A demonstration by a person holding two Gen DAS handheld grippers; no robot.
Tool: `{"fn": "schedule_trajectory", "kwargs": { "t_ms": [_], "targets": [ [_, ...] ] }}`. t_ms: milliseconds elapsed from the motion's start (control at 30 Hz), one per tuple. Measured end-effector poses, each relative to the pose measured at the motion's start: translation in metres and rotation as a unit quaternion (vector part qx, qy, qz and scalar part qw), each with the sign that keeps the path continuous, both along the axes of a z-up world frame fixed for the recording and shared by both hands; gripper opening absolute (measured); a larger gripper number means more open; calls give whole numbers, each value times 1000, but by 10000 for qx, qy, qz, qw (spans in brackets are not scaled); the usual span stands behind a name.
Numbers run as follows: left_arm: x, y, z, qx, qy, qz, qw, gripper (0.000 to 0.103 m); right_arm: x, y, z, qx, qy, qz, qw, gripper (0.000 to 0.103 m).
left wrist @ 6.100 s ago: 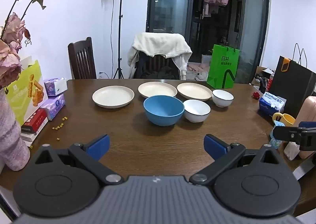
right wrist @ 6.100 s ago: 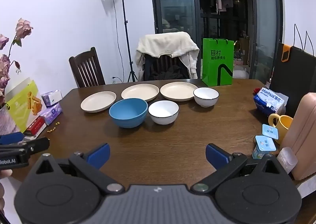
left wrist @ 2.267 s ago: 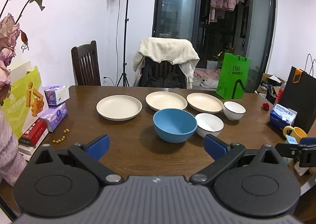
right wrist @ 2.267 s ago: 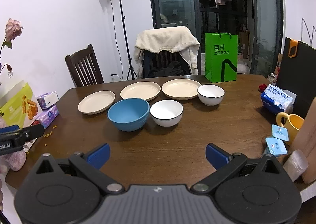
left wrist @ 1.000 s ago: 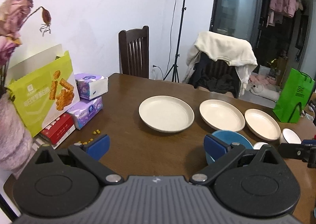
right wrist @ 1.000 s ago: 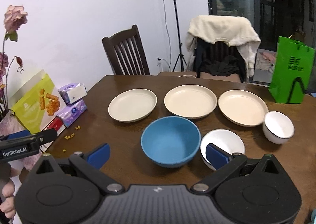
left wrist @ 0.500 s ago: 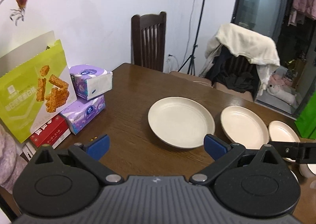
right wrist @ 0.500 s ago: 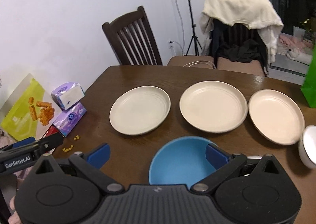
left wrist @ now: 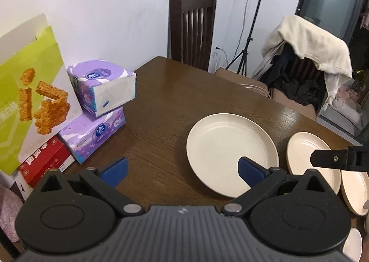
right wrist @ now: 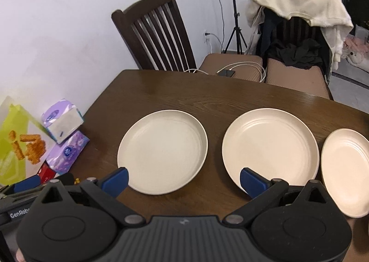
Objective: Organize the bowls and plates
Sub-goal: 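Move both grippers forward to the rim of one beige plate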
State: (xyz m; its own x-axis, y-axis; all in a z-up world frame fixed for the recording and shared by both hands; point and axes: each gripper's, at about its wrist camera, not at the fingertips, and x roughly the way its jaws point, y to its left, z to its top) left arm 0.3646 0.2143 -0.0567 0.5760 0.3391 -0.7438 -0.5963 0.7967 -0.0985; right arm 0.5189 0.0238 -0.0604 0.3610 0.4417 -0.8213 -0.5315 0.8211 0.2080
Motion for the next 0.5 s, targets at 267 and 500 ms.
{"fn": "schedule_trajectory", "kwargs": {
  "t_ms": [267,500],
  "targets": [
    [32,25,-12,-222,90,218,9995,103,42,27,-20,-64,254,39,9996,103],
    [61,46,-31,-387,287,436,9979,103,71,46,-40,-84,398,115,9991,96]
  ]
}}
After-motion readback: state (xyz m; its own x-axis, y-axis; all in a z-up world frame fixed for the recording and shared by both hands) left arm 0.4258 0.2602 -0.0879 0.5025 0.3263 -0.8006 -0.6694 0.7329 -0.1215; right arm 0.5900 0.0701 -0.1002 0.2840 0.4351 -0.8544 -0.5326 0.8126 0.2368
